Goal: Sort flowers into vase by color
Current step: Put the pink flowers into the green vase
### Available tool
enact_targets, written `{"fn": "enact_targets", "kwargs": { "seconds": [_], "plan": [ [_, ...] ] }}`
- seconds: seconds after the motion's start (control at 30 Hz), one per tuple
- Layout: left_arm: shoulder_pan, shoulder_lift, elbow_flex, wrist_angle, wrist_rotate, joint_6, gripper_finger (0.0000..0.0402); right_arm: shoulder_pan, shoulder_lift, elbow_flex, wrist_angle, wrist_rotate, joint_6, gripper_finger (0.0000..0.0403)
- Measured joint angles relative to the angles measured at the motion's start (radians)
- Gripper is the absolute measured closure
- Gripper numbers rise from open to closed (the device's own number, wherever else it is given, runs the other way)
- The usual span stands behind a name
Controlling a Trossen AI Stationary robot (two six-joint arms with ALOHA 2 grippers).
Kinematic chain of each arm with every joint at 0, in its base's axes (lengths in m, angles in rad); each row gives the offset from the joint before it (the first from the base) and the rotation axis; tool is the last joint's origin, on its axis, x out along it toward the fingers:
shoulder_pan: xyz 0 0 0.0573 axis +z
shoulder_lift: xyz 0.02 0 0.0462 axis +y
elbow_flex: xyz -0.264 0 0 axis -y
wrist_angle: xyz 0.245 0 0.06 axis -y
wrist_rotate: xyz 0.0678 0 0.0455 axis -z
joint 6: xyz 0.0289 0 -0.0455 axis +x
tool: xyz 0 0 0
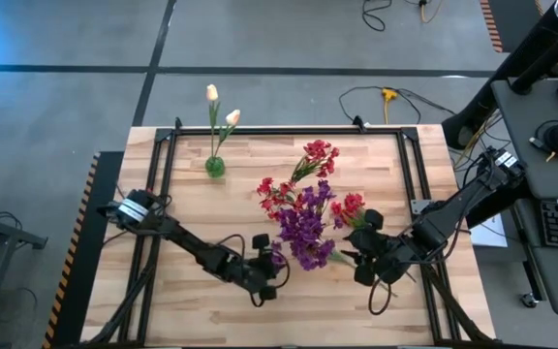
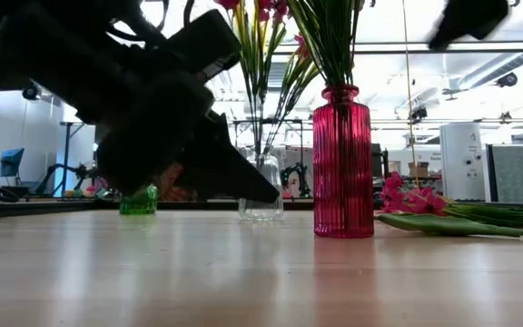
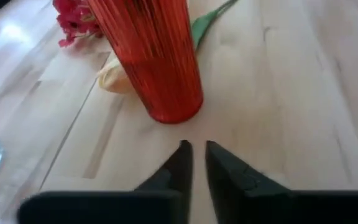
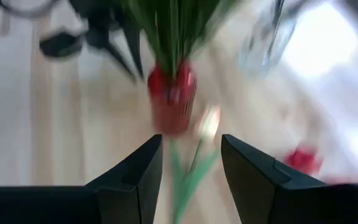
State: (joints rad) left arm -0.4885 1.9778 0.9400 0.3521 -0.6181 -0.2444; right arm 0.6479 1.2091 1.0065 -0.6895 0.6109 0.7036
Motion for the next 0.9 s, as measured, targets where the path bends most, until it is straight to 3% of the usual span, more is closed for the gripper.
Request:
{"fn": "enact_targets", "kwargs": {
  "seconds": [0.17,0.3,0.6,0.9],
  "plan": [
    [0.009,0.000,-0.013,0.104,0.011,0.046,0.0388,0.000,0.006,-0.003,-0.160,-0.157,0.260,0.0248],
    [0.029,0.004,-0.015,0.141,0.080,0.079,0.0399,0.008,0.024,-0.010,-0.217,-0.217,0.353,0.0248],
    [0.049,0.116,0.010,0.384,0.137,0.183,0.0401,0.018,0.018,-0.010,-0.218,-0.220,0.349,0.0260],
    [0.097,0.172,0.047,0.428,0.138,0.183,0.0401,0.018,0.018,-0.010,-0.222,-0.219,0.332,0.0276]
  ]
}}
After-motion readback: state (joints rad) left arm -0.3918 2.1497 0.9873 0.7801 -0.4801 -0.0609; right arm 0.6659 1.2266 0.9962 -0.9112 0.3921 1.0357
